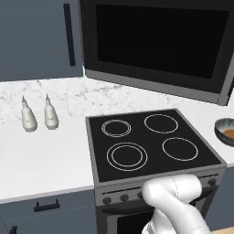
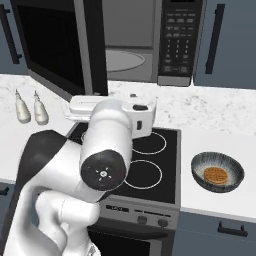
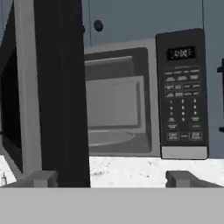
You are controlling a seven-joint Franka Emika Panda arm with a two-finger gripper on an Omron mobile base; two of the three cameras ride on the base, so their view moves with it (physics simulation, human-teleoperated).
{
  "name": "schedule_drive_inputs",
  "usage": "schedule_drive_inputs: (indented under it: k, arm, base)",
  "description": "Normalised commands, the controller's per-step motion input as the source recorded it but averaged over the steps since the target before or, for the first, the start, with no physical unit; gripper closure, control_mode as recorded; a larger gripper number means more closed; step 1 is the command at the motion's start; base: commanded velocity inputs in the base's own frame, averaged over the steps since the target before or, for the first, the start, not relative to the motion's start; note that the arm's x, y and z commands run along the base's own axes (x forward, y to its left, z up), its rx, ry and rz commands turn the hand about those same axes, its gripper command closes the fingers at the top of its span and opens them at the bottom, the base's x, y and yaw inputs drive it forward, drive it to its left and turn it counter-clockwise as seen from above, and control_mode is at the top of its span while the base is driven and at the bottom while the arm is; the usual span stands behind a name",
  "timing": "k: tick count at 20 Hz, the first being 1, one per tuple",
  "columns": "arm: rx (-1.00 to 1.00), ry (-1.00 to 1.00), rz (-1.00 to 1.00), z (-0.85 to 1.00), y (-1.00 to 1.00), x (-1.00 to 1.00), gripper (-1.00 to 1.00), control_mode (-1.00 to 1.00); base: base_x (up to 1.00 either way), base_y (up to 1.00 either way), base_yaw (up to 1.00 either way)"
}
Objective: Open the microwave, place the bowl with waffle inside the microwave, then close the microwave door and turn it on.
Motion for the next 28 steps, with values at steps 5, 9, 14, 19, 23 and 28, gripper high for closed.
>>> schedule_drive_inputs:
  k: [5,9,14,19,23,28]
  arm:
    - [0.15,0.00,0.60,-0.04,-0.39,0.58,-1.00,-1.00]
    - [0.12,0.00,0.57,-0.07,-0.16,0.67,-1.00,-1.00]
    - [0.03,-0.05,0.45,-0.19,0.12,0.46,-1.00,-1.00]
    - [0.00,-0.05,0.11,0.00,0.34,0.07,-1.00,-1.00]
    - [-0.01,-0.02,0.00,0.00,0.60,-0.04,-1.00,-1.00]
    - [0.00,-0.01,0.00,0.00,0.36,-0.13,-1.00,-1.00]
  base:
    - [0.00,0.00,0.00]
    - [0.00,0.00,0.00]
    - [0.00,0.00,0.00]
    - [0.00,0.00,0.00]
    - [0.00,0.00,0.00]
    - [0.00,0.00,0.00]
